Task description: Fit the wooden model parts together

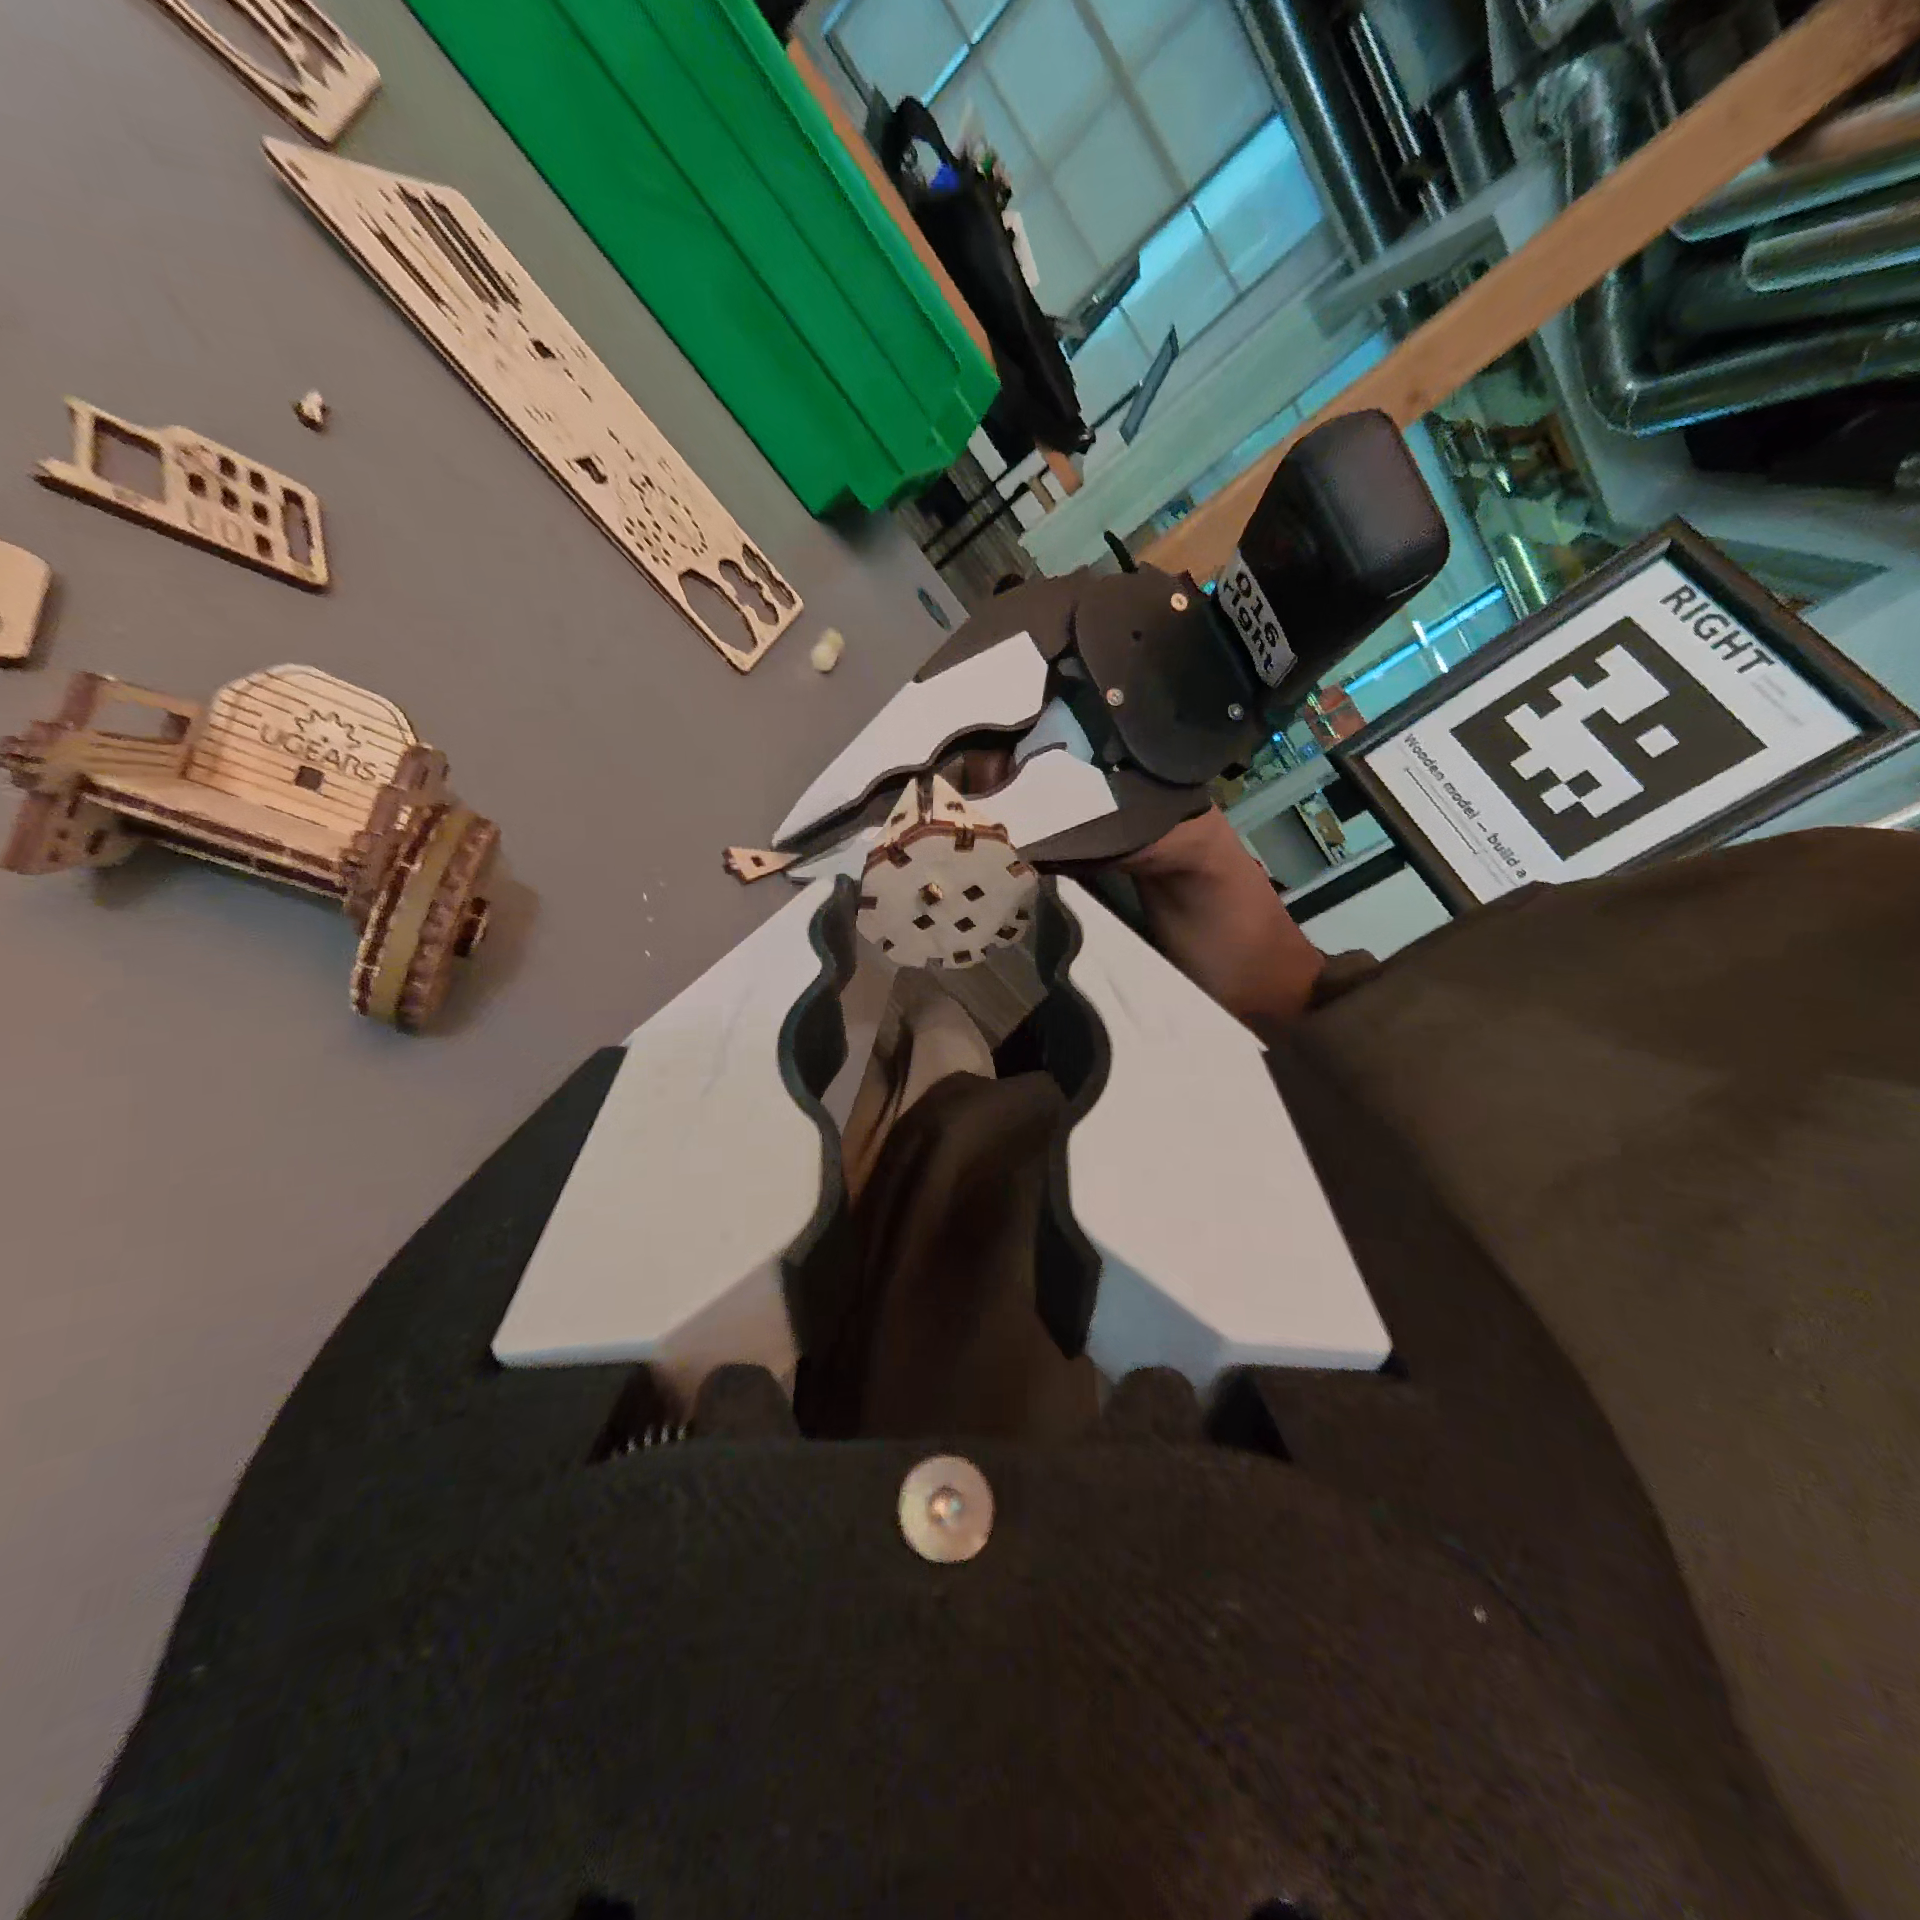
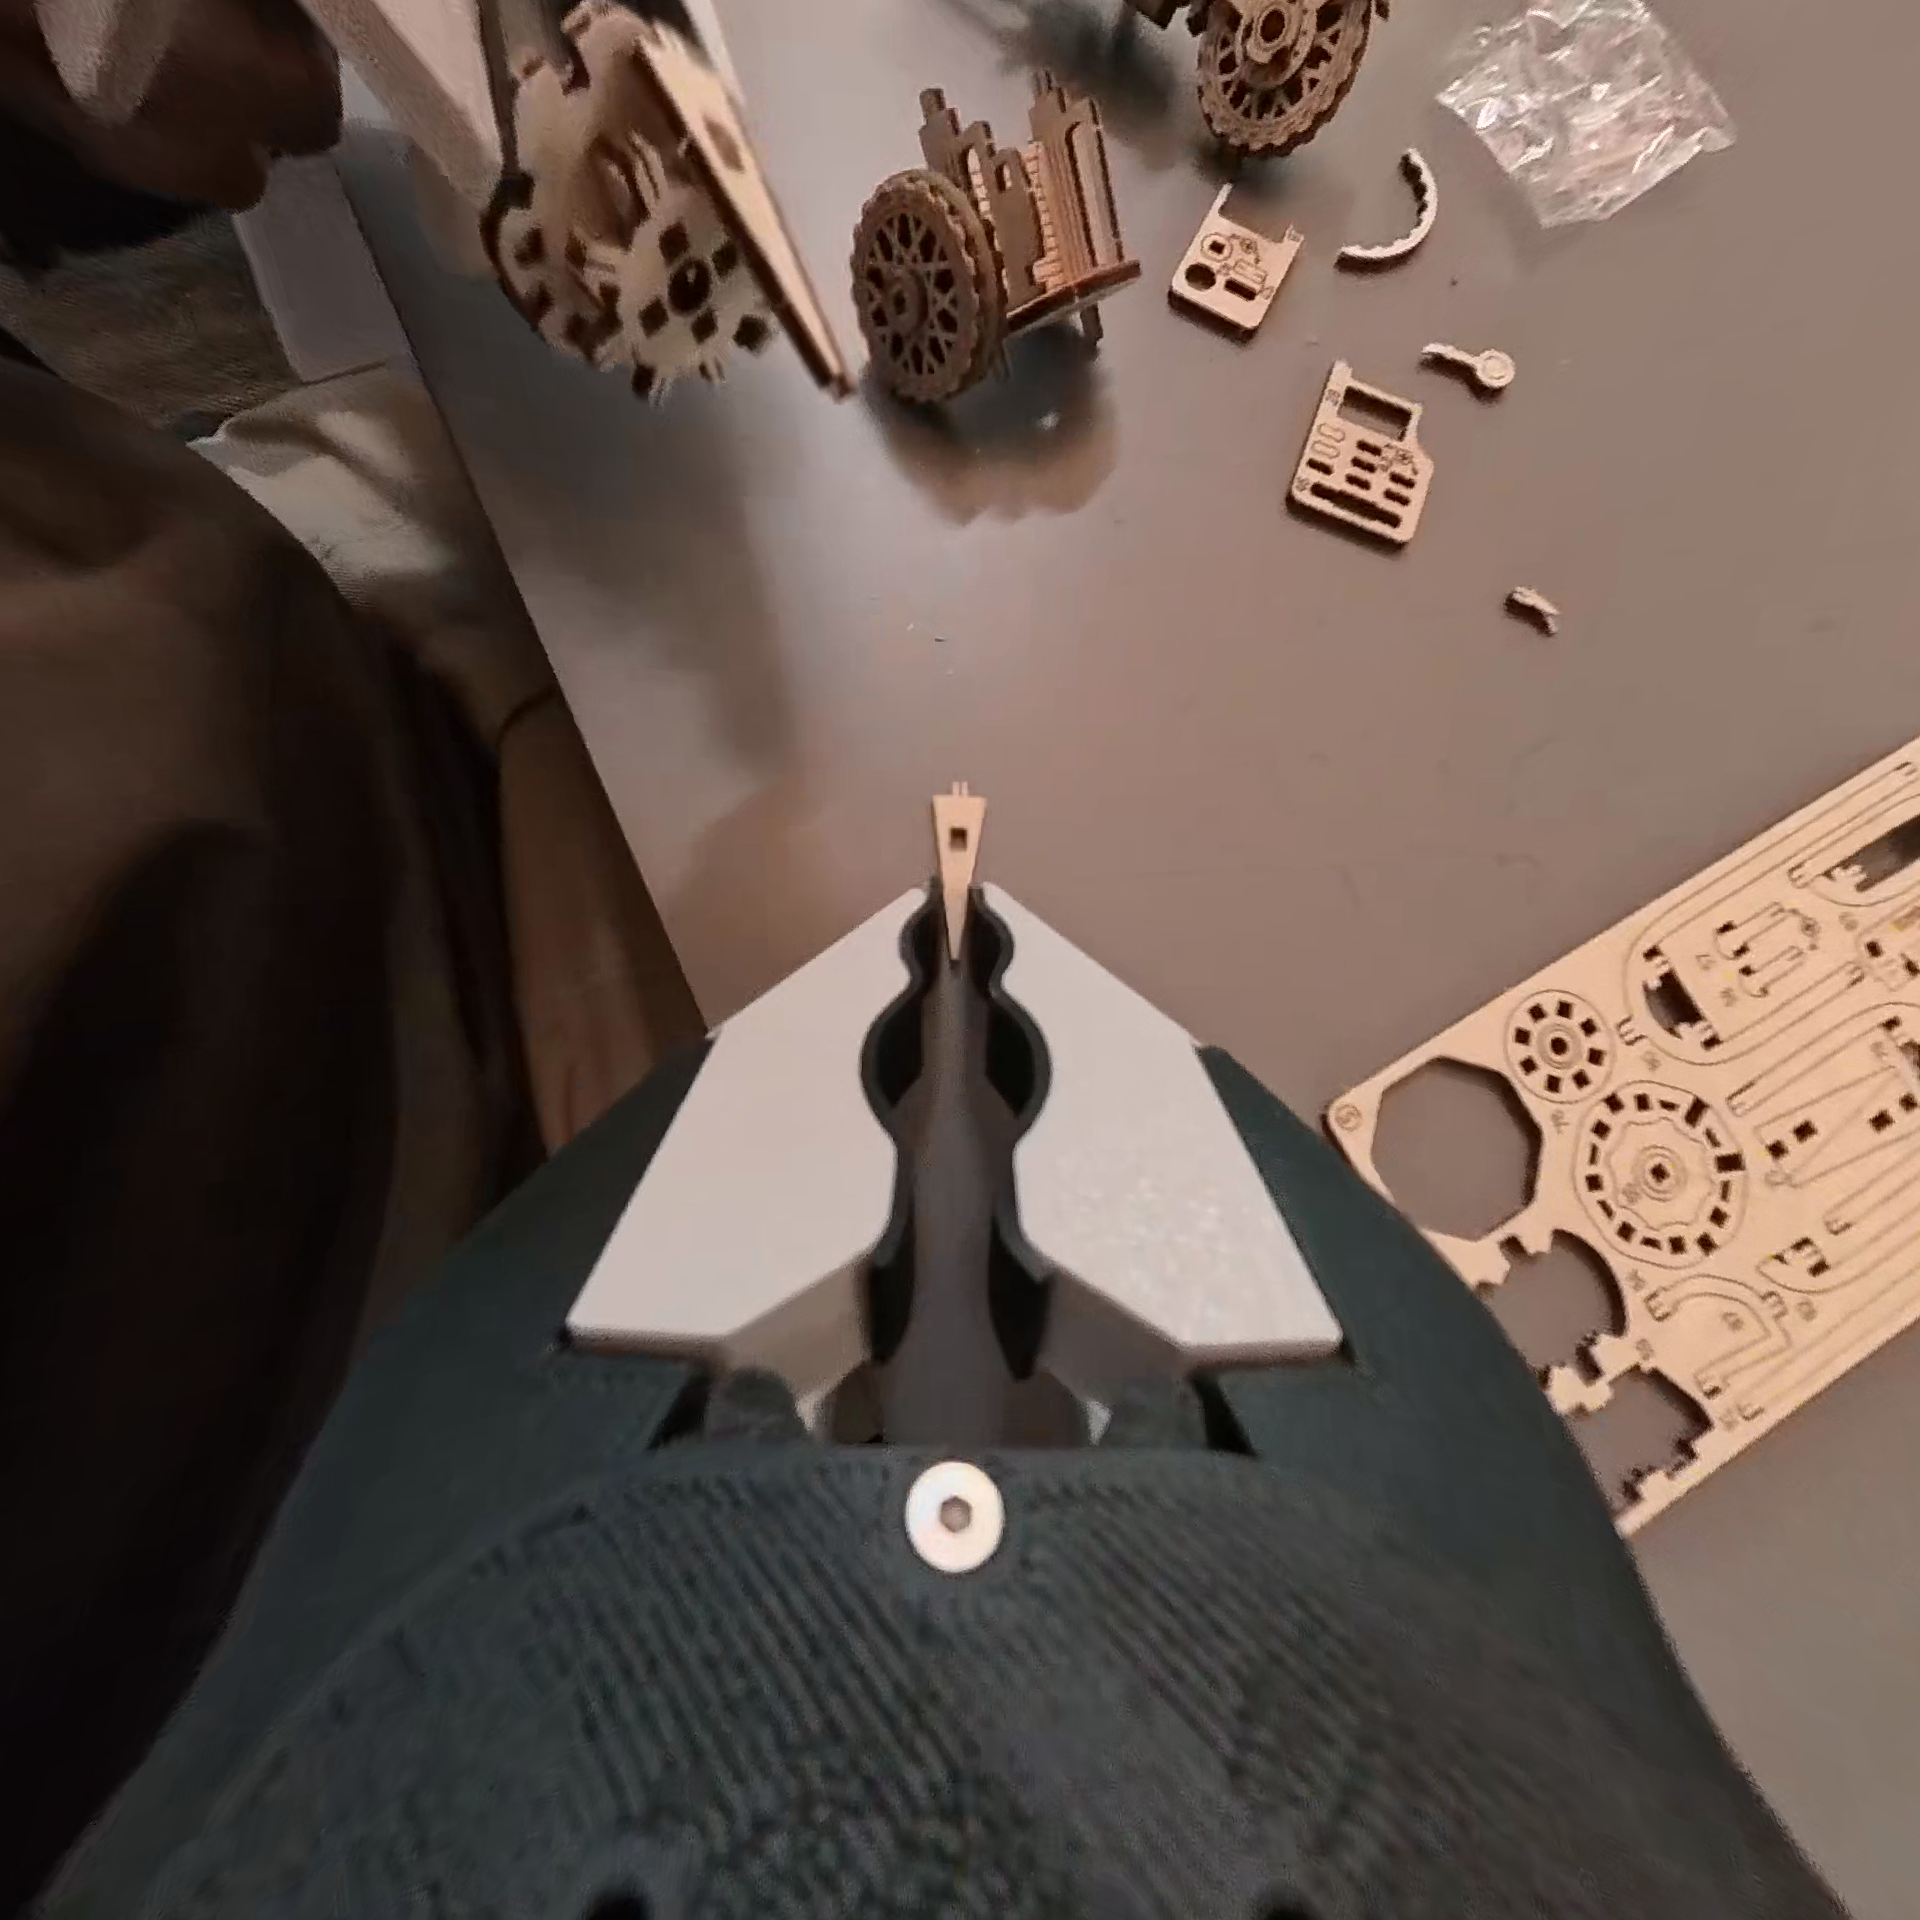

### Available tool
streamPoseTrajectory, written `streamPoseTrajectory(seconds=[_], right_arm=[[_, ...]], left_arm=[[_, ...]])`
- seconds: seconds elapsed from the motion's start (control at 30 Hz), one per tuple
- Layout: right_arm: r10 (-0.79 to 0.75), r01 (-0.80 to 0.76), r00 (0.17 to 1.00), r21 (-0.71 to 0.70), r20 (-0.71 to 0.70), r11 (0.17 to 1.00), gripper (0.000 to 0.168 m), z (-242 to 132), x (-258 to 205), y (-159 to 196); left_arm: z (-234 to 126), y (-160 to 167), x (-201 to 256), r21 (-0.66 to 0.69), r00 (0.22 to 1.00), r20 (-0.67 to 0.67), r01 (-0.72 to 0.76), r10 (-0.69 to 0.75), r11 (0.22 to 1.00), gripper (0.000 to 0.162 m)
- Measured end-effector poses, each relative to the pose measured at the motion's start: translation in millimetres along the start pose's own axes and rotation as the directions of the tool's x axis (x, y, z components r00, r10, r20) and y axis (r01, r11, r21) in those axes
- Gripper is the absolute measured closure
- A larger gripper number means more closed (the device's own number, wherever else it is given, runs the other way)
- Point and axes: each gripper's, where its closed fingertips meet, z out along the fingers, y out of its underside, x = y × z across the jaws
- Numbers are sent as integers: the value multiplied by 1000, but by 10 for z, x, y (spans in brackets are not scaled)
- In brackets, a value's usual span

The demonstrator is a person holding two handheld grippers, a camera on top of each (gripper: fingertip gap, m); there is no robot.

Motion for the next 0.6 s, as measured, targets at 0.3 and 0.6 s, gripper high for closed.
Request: streamPoseTrajectory(seconds=[0.3, 0.6], right_arm=[[-84, 73, 996, 336, 16, 939, 166, -414, -187, -607], [-332, 301, 943, 345, 33, 889, 166, -434, -519, -590]], left_arm=[[14, 51, -18, -28, 997, -30, 72, -73, 997, 130], [115, 340, 101, -205, 997, -77, 13, -29, 979, 130]])
